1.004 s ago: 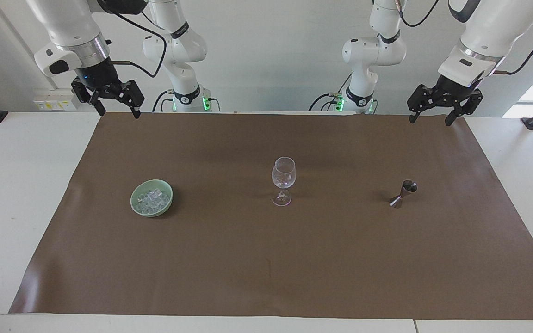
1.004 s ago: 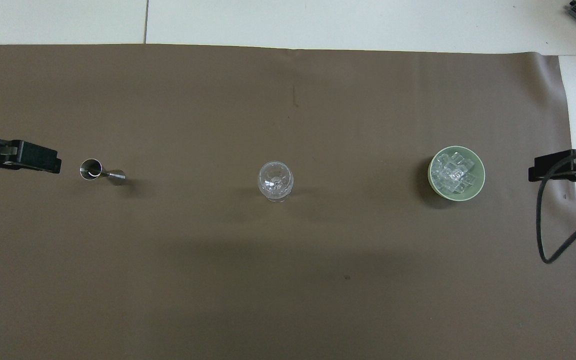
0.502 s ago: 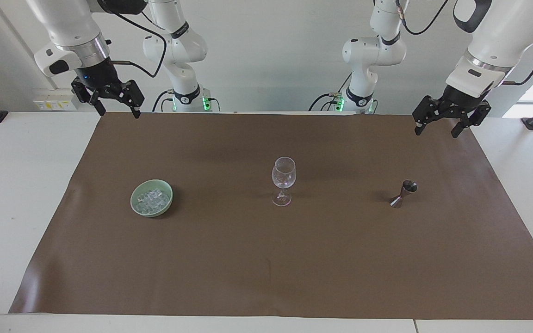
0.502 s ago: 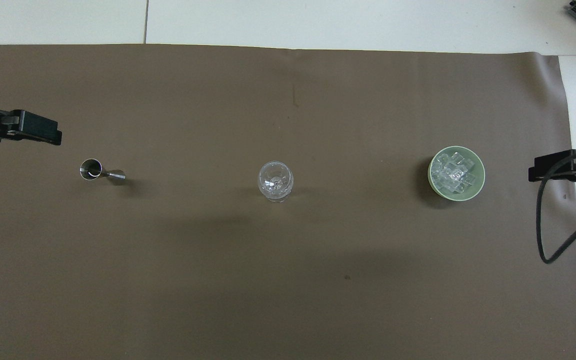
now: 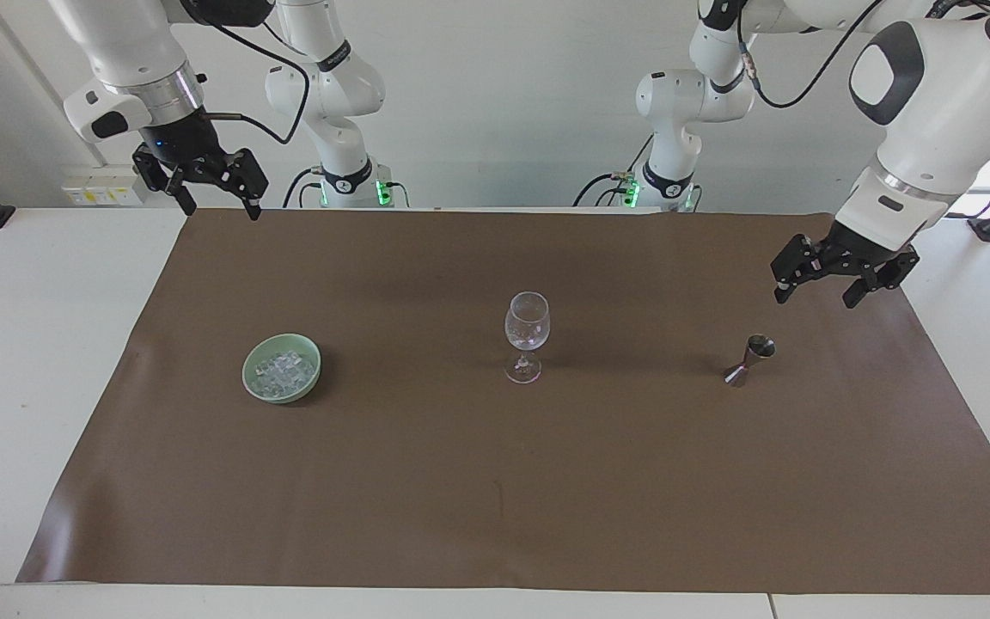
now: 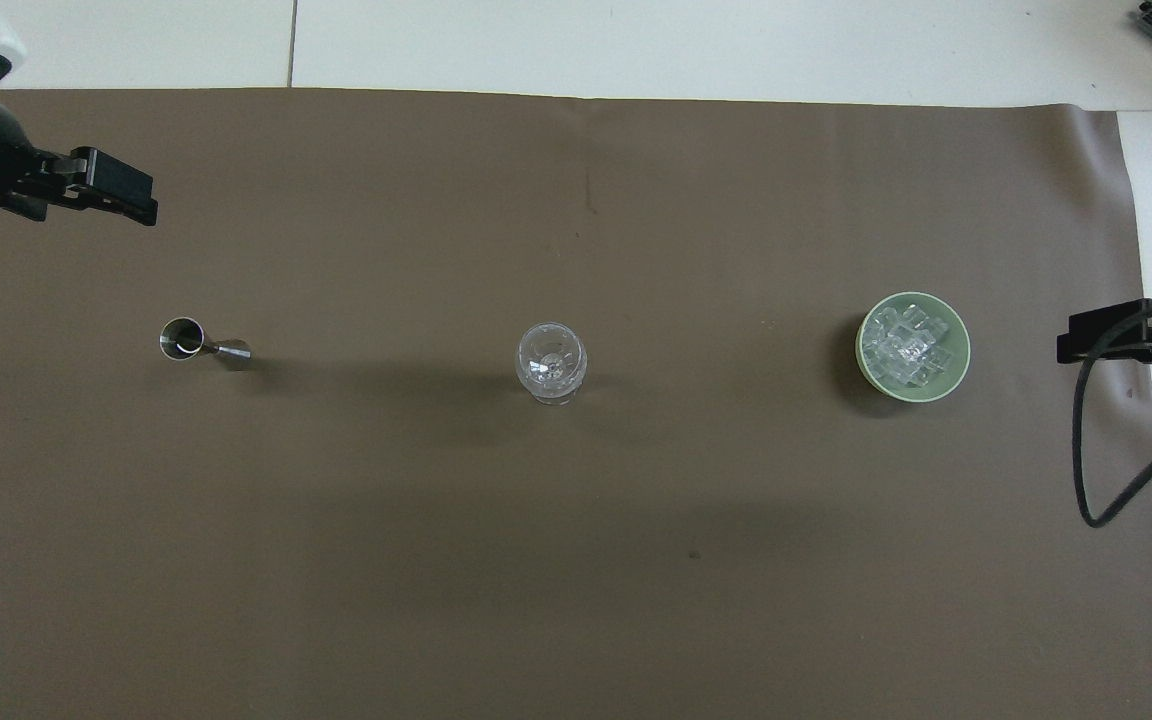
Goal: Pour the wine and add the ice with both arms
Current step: 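Raise and open the left gripper, then lower it toward the silver jigger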
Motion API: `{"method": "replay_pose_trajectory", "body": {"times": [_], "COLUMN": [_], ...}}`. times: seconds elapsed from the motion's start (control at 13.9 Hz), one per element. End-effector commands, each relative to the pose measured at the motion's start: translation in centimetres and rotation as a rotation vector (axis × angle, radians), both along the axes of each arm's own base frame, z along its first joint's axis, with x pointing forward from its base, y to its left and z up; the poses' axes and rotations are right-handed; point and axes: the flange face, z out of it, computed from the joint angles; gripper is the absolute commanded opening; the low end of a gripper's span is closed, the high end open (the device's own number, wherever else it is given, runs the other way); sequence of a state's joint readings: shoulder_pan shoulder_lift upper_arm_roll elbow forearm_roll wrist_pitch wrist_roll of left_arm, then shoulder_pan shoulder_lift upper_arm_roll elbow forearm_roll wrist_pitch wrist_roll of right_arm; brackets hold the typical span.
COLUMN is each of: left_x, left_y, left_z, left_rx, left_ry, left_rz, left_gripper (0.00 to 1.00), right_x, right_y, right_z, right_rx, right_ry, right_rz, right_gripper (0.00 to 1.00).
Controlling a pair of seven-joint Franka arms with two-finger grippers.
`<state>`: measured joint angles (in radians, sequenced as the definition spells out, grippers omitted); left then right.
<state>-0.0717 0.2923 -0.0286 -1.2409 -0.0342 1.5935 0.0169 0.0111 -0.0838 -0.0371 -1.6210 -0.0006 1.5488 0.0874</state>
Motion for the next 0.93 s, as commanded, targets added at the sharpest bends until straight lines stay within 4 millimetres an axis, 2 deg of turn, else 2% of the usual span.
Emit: {"method": "replay_pose_trajectory", "body": {"times": [0.0,0.07,0.22,0.43,0.72,0.79,0.86], "left_x": [2.3,2.9,3.5,3.3,1.8,1.6,1.6], "left_y": [0.1,0.3,0.8,1.5,2.7,3.4,3.2], "left_z": [-0.7,-1.9,-2.6,-4.3,-6.9,-6.8,-6.9], "left_rx": [-0.011,-0.01,-0.016,-0.017,-0.017,-0.019,-0.017], "left_ry": [-0.031,-0.024,-0.028,-0.023,-0.04,-0.04,-0.037], "left_rz": [0.0,0.007,0.017,0.029,0.048,0.059,0.056], "left_gripper": [1.0,1.0,1.0,1.0,1.0,1.0,1.0], "right_x": [-0.6,-0.6,-0.6,-0.6,-0.6,-0.6,-0.6], "right_y": [0.1,0.1,0.1,0.1,0.1,0.1,0.1], "right_z": [0.2,0.2,0.2,0.2,0.2,0.2,0.2], "right_rx": [0.009,0.009,0.009,0.009,0.009,0.009,0.009], "right_ry": [0.007,0.007,0.007,0.007,0.007,0.007,0.007], "right_rz": [0.02,0.02,0.02,0.02,0.02,0.02,0.02], "right_gripper": [1.0,1.0,1.0,1.0,1.0,1.0,1.0]}}
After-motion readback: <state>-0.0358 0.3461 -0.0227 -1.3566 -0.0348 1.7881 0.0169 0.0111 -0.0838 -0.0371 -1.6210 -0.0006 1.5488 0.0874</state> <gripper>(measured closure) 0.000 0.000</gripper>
